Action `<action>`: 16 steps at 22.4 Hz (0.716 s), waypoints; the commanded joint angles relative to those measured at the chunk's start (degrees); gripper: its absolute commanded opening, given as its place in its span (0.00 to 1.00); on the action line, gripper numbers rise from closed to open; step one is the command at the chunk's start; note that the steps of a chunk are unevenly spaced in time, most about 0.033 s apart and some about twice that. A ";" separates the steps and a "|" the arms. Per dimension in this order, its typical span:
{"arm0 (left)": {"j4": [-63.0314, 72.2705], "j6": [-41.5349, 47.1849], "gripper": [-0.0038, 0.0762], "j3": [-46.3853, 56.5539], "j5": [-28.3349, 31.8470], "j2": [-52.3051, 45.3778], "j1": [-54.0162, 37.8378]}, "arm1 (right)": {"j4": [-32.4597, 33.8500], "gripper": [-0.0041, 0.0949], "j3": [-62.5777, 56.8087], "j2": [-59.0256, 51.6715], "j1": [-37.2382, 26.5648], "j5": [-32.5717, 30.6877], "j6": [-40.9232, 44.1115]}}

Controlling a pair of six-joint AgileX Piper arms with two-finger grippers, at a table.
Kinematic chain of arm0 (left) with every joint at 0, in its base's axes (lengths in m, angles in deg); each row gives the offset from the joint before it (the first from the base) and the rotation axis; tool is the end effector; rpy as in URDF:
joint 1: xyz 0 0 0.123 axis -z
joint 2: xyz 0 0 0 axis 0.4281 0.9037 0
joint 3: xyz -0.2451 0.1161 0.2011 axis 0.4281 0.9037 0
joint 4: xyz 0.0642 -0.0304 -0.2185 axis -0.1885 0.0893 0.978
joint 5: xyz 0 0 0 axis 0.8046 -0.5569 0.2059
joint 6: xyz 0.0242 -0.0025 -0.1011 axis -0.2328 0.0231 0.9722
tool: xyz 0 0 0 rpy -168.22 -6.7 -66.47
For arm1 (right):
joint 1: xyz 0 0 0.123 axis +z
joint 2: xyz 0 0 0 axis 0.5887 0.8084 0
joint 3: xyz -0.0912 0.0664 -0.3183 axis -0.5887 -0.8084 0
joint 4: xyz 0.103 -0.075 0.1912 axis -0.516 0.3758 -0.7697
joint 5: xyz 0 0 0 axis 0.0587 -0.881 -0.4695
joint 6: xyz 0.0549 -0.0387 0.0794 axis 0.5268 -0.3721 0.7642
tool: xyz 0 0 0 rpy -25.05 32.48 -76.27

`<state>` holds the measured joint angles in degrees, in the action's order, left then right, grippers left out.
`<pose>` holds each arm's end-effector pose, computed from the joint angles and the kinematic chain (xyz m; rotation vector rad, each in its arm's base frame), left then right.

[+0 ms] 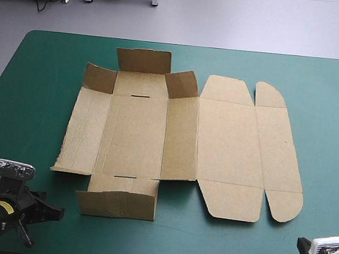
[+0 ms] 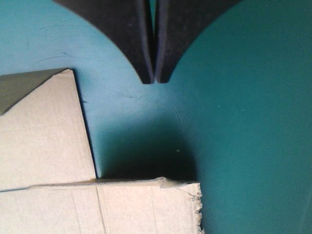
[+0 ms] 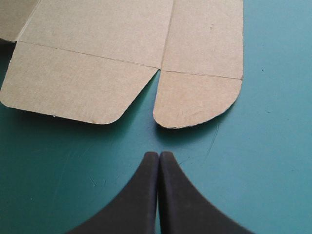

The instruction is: Fold the box

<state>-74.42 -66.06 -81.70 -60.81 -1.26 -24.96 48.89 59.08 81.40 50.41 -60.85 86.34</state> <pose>0.0149 -0.0098 0.2812 0.1397 2.4547 -0.0855 -0.0522 -0.0160 0.2579 -0.1573 2.1556 0.1723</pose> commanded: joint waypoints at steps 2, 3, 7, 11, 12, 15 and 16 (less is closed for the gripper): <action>0.66 0.30 0.04 -1.41 2.70 0.28 0.23 | 0.55 0.03 1.27 1.00 -0.14 3.38 -0.58; 0.66 0.30 0.04 -1.41 2.70 0.28 0.23 | 0.55 0.03 1.27 1.00 -0.14 3.38 -0.58; 0.66 0.30 0.04 -1.41 2.70 0.28 0.23 | 0.55 0.03 1.27 1.00 -0.14 3.38 -0.58; 0.66 0.30 0.04 -1.54 3.30 0.28 0.23 | 0.55 0.03 1.27 1.00 -0.14 3.38 -0.58; 0.66 0.30 0.04 -2.26 4.06 0.28 0.23 | 0.55 0.03 1.27 1.00 -0.14 3.38 -0.58; 0.56 -0.74 0.04 -5.41 5.79 0.28 0.23 | 0.55 0.03 1.27 1.00 -0.14 3.38 -0.58; 0.32 -0.74 0.04 -7.05 6.78 0.28 0.23 | 0.55 0.03 1.27 1.00 -0.14 3.38 -0.58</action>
<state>-74.42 -66.70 -83.98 -59.47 -1.26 -24.96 48.89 59.08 81.40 50.41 -60.85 86.34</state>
